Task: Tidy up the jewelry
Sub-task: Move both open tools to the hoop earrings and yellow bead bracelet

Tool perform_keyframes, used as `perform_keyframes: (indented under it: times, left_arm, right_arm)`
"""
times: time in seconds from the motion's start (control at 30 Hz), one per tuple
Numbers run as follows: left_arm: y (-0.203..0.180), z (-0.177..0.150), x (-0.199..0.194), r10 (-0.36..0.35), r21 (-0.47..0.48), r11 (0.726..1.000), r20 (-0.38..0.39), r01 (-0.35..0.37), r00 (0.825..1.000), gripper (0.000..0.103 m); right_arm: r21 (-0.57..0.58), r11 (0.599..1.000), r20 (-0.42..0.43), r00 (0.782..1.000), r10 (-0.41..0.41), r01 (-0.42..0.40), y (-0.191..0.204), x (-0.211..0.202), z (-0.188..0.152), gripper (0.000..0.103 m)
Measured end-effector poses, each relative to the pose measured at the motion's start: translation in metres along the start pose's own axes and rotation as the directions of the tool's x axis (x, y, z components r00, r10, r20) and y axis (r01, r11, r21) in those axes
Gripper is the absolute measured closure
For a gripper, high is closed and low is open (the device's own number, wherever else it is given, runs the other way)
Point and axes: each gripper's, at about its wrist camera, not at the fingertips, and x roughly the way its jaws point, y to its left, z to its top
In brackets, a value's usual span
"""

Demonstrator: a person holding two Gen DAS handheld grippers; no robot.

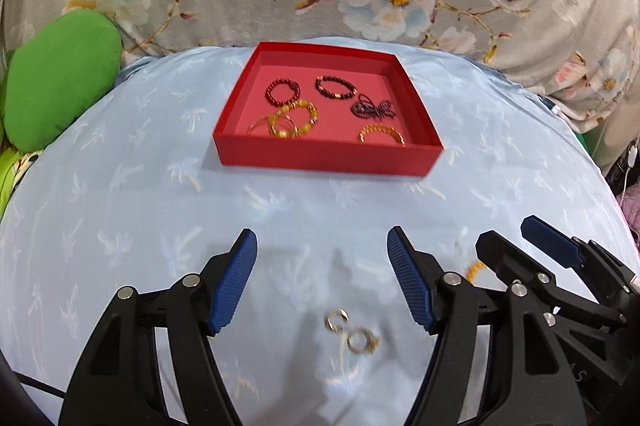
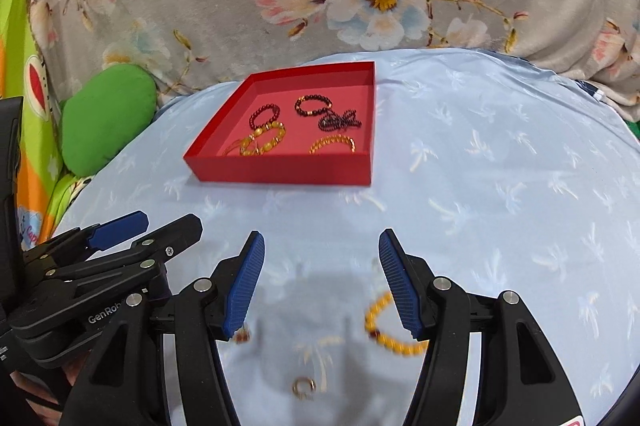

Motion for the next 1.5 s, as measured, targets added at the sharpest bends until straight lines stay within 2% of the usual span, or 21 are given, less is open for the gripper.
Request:
perform_keyframes:
  times: [0.37, 0.63, 1.1, 1.5]
  left_arm:
    - [-0.022, -0.059, -0.019, -0.017, 0.062, 0.998, -0.050, 0.020, 0.999, 0.039]
    - [-0.029, -0.083, -0.013, -0.012, 0.062, 0.998, -0.090, 0.017, 0.996, 0.038]
    - [-0.015, -0.083, 0.003, 0.000, 0.005, 1.000, -0.125, 0.001, 0.992, 0.038]
    - [-0.015, -0.072, 0.021, -0.023, -0.018, 1.000, -0.148, 0.021, 0.989, 0.040]
  right_arm:
    - [0.028, 1.000, -0.055, 0.998, -0.006, 0.007, -0.015, -0.029, -0.065, 0.045]
    - [0.041, 0.998, -0.084, 0.996, -0.033, 0.037, -0.028, -0.028, -0.088, 0.045]
    - [0.093, 0.992, -0.093, 0.993, -0.072, 0.081, -0.059, -0.012, -0.082, 0.045]
    - [0.097, 0.992, -0.094, 0.993, -0.068, 0.078, -0.062, -0.006, -0.077, 0.045]
